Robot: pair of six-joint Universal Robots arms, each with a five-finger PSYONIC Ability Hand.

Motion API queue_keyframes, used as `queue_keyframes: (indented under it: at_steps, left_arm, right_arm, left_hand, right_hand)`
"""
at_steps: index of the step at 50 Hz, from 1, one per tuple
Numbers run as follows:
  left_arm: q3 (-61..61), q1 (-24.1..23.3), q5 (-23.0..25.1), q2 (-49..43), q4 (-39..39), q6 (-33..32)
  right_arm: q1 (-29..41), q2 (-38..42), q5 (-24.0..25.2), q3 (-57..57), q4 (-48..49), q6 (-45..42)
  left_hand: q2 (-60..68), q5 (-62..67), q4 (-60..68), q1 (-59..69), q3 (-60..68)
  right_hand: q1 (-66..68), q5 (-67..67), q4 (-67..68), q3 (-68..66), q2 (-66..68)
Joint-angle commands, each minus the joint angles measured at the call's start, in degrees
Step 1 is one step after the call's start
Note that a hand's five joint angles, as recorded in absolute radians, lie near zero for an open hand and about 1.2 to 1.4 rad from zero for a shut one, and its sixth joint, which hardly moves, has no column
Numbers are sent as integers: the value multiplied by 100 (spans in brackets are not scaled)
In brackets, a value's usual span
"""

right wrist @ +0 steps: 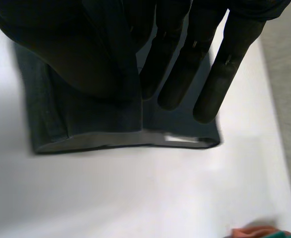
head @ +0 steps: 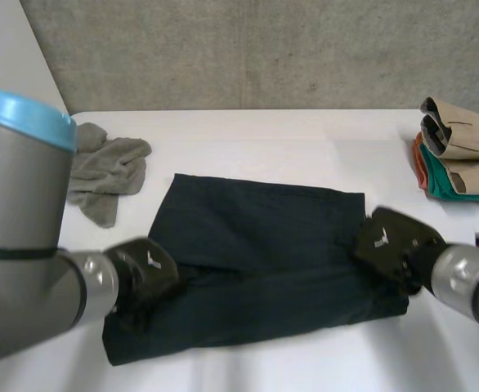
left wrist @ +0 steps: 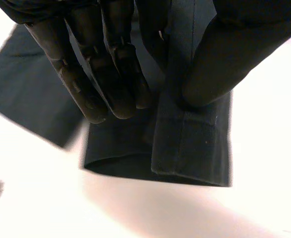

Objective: Fold the laundry.

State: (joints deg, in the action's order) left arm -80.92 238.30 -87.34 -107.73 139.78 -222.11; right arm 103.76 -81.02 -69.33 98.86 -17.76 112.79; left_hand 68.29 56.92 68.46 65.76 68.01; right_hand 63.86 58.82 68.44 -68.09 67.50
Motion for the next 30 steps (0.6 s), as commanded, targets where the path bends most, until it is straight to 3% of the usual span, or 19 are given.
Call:
queue_keyframes:
  at_steps: [1,7,11,21,22,24,25,26,30]
  left_arm:
    - [1358,24,-354,-1047,777,107]
    - [2955,-20,-661,-2311,1647,45]
    - [4062,-47,-977,-3067,1850,-51]
    - [6263,-117,-1295,-4484,1973,-473]
    - [6508,-126,-1286,-4624,2026,-508]
    - [6685,-126,-1260,-4713,2079,-517]
    - [6747,-135,-1251,-4740,2114,-509]
    - [6800,-152,-1251,-4784,2184,-517]
    - [6800,-275,-1277,-4662,2369,-456]
  right_arm:
    - [443,1061,-782,-885,1335,1437]
    - [698,1947,-1670,-1701,2152,1851]
    - [760,2536,-1995,-2255,2434,1817]
    - [813,3742,-2330,-3390,3594,1693]
    - [804,3908,-2374,-3486,3908,1676]
    - [813,4032,-2418,-3549,4235,1711]
    - [813,4076,-2445,-3566,4393,1720]
    - [813,4155,-2471,-3566,4708,1746]
    - [813,4112,-2419,-3462,5272,1860]
  left_hand:
    - [1171,1308,1154,1424,1199]
    - [1171,1308,1154,1424,1199]
    - [1171,1308,1154,1424,1199]
    - [1089,1227,1073,1343,1118]
    - [472,610,456,726,501]
    - [-1339,-1202,-1356,-1085,-1311]
    - [-2999,-2861,-3016,-2745,-2971]
    - [-5829,-5692,-5846,-5576,-5801]
    - [-5829,-5692,-5846,-5576,-5801]
  right_hand:
    - [1614,1118,1156,-1191,1250]
    - [1614,1118,1156,-1191,1250]
    - [1614,1118,1156,-1191,1250]
    - [1614,1118,1156,-1191,1250]
    - [1213,716,754,-790,848]
    - [-2120,-2616,-2578,2543,-2484]
    - [-4070,-4567,-4529,4493,-4435]
    - [-5386,-5882,-5844,5809,-5750]
    - [-5386,-5882,-5844,5809,-5750]
